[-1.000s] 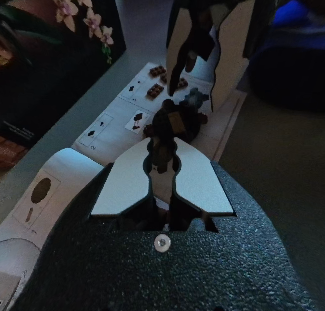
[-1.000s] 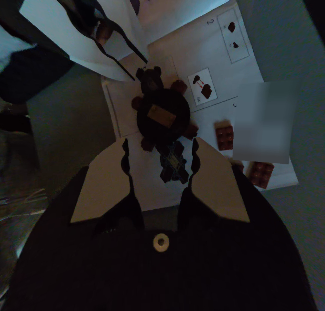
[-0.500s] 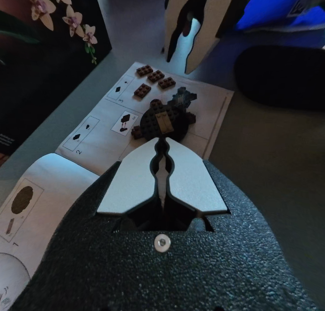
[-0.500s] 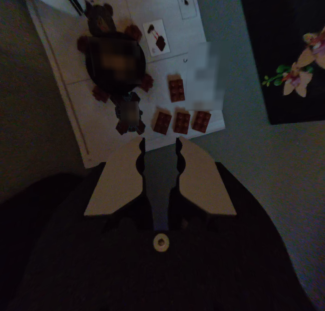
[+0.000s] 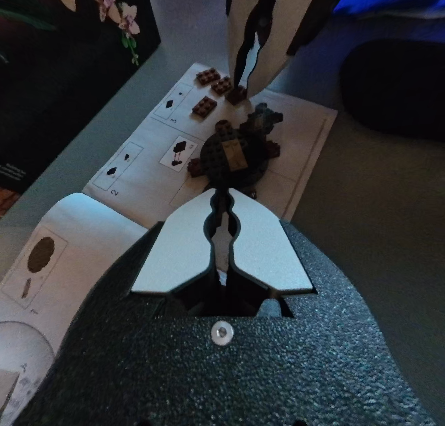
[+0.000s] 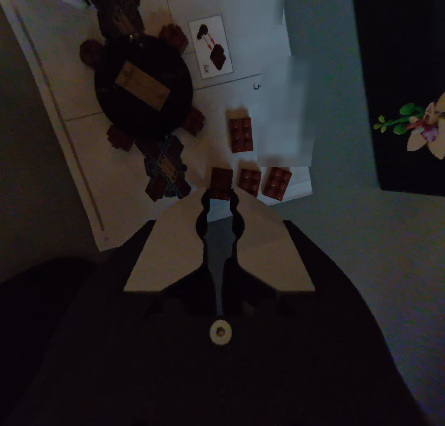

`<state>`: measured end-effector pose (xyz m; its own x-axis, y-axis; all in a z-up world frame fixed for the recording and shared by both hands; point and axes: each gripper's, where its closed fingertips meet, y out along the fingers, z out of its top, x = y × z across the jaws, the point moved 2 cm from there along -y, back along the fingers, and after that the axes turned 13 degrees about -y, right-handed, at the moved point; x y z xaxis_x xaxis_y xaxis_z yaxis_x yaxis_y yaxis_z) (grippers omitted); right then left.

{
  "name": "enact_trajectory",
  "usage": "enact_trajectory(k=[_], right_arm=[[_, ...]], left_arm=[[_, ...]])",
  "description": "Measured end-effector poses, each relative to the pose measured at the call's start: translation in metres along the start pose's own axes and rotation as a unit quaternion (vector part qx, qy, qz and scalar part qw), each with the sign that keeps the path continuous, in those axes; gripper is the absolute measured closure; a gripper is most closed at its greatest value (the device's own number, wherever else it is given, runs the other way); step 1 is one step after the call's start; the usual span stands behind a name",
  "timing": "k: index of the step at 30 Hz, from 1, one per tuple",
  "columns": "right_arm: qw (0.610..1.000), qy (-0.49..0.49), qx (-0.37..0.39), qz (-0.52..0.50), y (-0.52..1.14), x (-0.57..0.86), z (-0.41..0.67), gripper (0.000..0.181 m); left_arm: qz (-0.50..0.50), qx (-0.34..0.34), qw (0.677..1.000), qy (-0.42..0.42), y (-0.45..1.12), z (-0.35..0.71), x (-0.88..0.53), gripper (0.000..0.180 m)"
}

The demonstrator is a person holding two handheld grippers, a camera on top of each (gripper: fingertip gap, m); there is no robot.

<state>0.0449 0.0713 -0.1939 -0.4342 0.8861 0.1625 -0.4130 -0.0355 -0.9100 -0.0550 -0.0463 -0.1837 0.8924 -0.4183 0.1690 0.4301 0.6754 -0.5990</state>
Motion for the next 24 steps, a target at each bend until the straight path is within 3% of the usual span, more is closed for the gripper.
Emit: enact_trajectory(k=[5,11,18,24], right_arm=[[0.997,0.001,0.081,-0.009,-0.010,0.009,0.023,0.166],[0.994,-0.079,0.053,-0.053,0.004,0.018,0.040,0.166],[0.993,-0.105,0.035,-0.032,0.018,0.010,0.044,0.166],[0.994,-0.072,0.078,0.030,0.009,-0.012,0.045,0.167]], left_arm=[[-0.049,-0.038,0.998,-0.033,-0.005,-0.004,0.013,0.177],[-0.086,-0.099,0.991,0.010,-0.003,-0.007,0.041,0.177],[-0.047,-0.133,0.990,0.026,0.014,-0.016,0.029,0.176],[-0.001,-0.131,0.991,0.023,0.012,-0.014,0.010,0.175]])
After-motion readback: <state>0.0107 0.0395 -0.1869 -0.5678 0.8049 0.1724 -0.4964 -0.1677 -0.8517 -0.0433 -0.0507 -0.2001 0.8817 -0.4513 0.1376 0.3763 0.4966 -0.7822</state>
